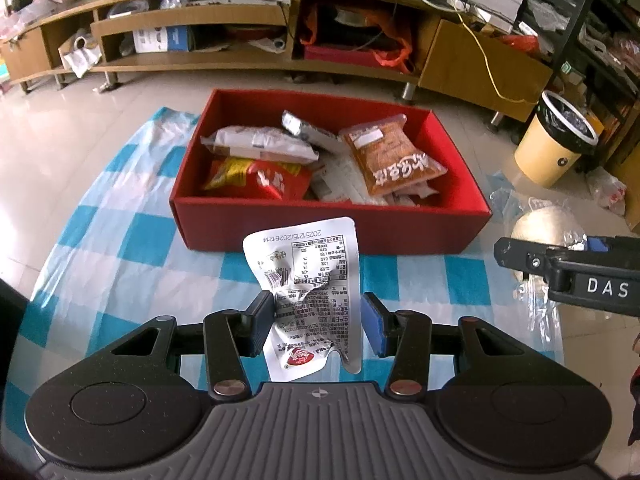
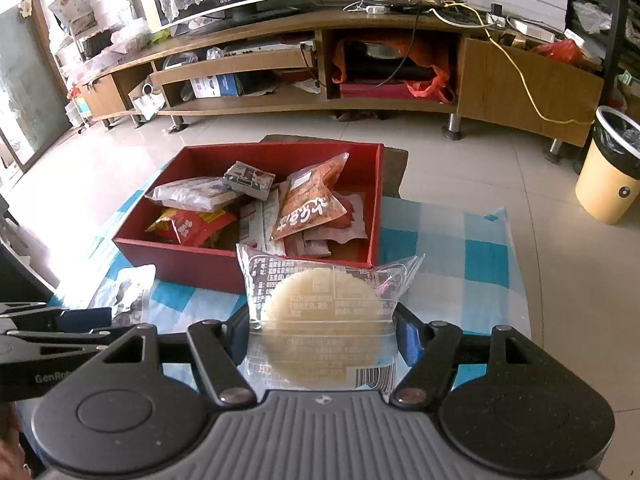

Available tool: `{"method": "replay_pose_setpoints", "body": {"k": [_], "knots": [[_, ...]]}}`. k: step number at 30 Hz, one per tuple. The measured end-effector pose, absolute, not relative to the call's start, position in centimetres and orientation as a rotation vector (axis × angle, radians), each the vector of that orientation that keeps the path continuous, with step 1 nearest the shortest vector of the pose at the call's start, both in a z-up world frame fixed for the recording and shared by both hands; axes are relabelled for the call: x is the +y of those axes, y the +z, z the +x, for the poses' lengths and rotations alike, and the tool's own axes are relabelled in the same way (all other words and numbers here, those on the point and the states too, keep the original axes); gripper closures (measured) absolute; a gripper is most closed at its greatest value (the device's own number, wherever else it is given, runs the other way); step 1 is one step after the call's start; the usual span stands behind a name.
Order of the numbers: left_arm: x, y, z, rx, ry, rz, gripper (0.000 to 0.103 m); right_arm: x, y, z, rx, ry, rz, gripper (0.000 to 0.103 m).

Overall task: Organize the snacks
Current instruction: 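Lift and carry the foil sachet and bun bag over the red box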

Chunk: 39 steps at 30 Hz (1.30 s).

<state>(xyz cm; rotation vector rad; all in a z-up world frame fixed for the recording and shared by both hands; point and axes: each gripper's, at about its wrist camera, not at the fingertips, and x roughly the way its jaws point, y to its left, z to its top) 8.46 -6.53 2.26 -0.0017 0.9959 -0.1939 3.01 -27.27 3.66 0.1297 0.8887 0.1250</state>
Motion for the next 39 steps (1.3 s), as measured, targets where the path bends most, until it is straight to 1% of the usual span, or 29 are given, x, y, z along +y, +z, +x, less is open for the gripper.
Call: {"method": "replay_pose_setpoints", "body": {"k": [20,39], "knots": [[-6.6,5.0,12.0,0.897,-0.166,-0.009,0.047,-27.6,5.3,5.7,0.836,0.125,0.156,0.036],[-7.5,5.5,15.0,0.860,-0.146,0.014,0.047,-27.8,6.0,9.2,0.806,0.134,0.187,0.036]]}}
